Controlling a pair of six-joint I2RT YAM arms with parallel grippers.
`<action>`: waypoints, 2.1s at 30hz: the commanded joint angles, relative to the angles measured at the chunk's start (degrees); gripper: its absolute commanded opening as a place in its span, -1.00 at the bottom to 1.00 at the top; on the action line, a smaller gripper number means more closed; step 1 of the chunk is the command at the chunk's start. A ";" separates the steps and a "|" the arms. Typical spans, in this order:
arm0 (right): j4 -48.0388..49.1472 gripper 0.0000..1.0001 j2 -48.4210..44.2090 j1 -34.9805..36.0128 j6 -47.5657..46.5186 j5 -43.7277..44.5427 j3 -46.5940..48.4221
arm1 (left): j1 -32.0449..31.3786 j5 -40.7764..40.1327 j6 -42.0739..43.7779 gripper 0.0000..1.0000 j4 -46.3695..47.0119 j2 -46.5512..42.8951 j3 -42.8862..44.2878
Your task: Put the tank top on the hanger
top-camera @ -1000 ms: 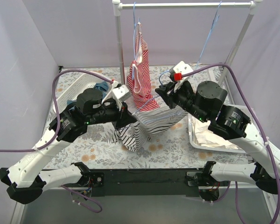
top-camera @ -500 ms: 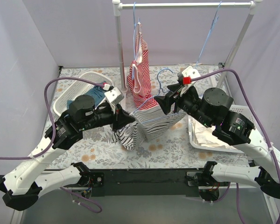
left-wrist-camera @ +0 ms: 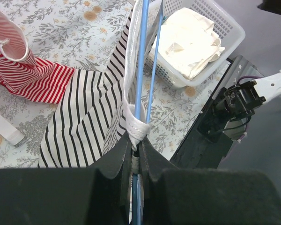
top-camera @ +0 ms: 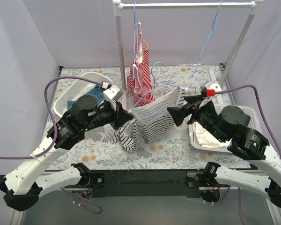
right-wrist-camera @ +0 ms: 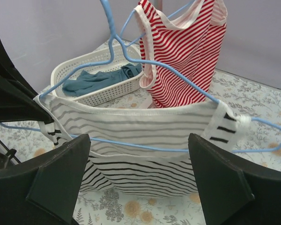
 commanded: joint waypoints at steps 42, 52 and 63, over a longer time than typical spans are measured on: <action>-6.93 0.71 -8.85 0.15 21.34 -9.27 -28.60 | -2.61 -29.86 -11.41 -1.00 -6.85 41.07 55.48; -5.79 0.72 -8.06 0.15 20.29 -8.75 -29.66 | -2.78 -42.13 -11.24 -1.00 -11.15 29.04 43.18; -4.29 0.71 -4.90 0.15 18.80 -10.95 -28.87 | -2.78 -45.52 -10.36 -1.00 -21.00 23.40 50.46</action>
